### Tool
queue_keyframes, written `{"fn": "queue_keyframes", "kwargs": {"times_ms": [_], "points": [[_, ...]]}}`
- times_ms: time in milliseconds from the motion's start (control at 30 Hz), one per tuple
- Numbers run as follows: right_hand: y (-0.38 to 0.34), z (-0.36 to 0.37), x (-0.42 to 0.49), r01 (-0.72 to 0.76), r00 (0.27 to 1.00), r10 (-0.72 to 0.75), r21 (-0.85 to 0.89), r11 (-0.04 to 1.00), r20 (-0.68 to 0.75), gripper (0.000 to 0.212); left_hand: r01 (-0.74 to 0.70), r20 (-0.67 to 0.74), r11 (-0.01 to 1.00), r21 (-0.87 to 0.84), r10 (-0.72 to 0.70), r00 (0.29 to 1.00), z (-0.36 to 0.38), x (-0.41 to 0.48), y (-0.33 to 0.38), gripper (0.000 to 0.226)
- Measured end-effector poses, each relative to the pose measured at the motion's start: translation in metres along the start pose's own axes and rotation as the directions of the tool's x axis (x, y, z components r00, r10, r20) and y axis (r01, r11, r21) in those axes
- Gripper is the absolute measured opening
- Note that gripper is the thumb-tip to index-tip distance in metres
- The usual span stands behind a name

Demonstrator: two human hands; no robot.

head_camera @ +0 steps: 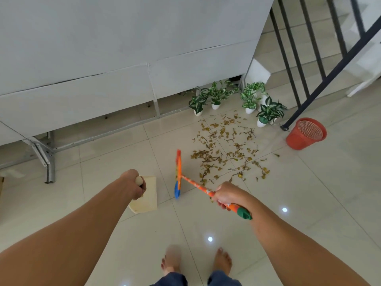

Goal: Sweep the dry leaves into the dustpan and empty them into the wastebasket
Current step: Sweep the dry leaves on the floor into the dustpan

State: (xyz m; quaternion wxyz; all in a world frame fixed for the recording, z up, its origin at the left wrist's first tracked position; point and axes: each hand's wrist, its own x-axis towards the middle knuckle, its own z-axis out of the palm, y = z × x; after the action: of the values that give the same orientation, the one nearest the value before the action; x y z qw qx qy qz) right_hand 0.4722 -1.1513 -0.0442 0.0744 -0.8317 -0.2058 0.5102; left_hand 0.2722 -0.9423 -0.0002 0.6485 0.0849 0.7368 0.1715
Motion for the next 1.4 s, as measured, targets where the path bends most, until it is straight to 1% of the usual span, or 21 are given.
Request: {"fn": "queue_keyframes", "kwargs": {"times_ms": [133, 267, 367, 433, 600, 733, 800, 867, 967, 1067, 1200, 1300, 1400], "points": [[0.023, -0.012, -0.001, -0.041, 0.999, 0.044, -0.117, 0.992, 0.024, 0.023, -0.011, -0.016, 1.0, 0.009, 0.011, 1.0, 0.019, -0.014, -0.017, 0.023], [0.05, -0.047, -0.006, -0.074, 0.996, 0.057, -0.241, 0.968, -0.076, 0.024, -0.019, -0.009, 1.0, 0.0, 0.019, 1.0, 0.043, -0.028, -0.039, 0.02], [0.067, -0.077, -0.005, -0.072, 0.992, 0.044, -0.245, 0.967, -0.117, 0.018, -0.029, -0.021, 0.999, -0.013, 0.029, 0.999, 0.061, -0.036, -0.052, 0.018], [0.08, -0.096, -0.003, -0.058, 0.993, 0.033, -0.222, 0.973, -0.113, 0.02, -0.031, -0.036, 0.999, -0.039, 0.03, 0.999, 0.075, -0.041, -0.061, 0.019], [0.113, -0.12, 0.0, 0.01, 1.0, -0.013, -0.232, 0.973, -0.009, 0.025, -0.034, -0.052, 0.996, -0.083, 0.03, 0.998, 0.115, -0.057, -0.081, 0.022], [0.128, -0.122, -0.001, 0.004, 0.998, 0.013, -0.299, 0.954, 0.055, 0.03, -0.037, -0.047, 0.993, -0.108, 0.032, 0.998, 0.14, -0.07, -0.097, 0.022], [0.132, -0.119, -0.002, -0.011, 0.999, 0.022, -0.329, 0.944, 0.029, 0.033, -0.037, -0.046, 0.993, -0.108, 0.032, 0.998, 0.149, -0.077, -0.102, 0.022], [0.135, -0.118, -0.004, -0.017, 1.0, 0.008, -0.336, 0.942, -0.029, 0.032, -0.042, -0.042, 0.993, -0.108, 0.037, 0.998, 0.155, -0.082, -0.105, 0.022], [0.14, -0.13, -0.007, -0.012, 0.999, -0.005, -0.32, 0.947, -0.053, 0.031, -0.048, -0.033, 0.995, -0.089, 0.045, 0.998, 0.165, -0.089, -0.106, 0.02], [0.15, -0.155, -0.008, -0.028, 0.998, 0.015, -0.206, 0.978, -0.066, 0.029, -0.045, -0.019, 0.997, -0.055, 0.044, 0.999, 0.176, -0.093, -0.108, 0.02], [0.162, -0.176, -0.011, -0.012, 0.995, 0.003, -0.085, 0.996, -0.1, 0.026, -0.056, -0.01, 0.998, -0.029, 0.056, 0.998, 0.194, -0.097, -0.112, 0.024], [0.167, -0.184, -0.018, -0.041, 0.986, 0.029, -0.071, 0.997, -0.166, 0.022, -0.069, 0.001, 0.998, 0.0, 0.069, 0.998, 0.212, -0.101, -0.114, 0.024], [0.172, -0.189, -0.024, -0.129, 0.961, 0.102, -0.089, 0.988, -0.258, 0.012, -0.074, 0.025, 0.997, 0.034, 0.073, 0.997, 0.229, -0.102, -0.113, 0.022]]}}
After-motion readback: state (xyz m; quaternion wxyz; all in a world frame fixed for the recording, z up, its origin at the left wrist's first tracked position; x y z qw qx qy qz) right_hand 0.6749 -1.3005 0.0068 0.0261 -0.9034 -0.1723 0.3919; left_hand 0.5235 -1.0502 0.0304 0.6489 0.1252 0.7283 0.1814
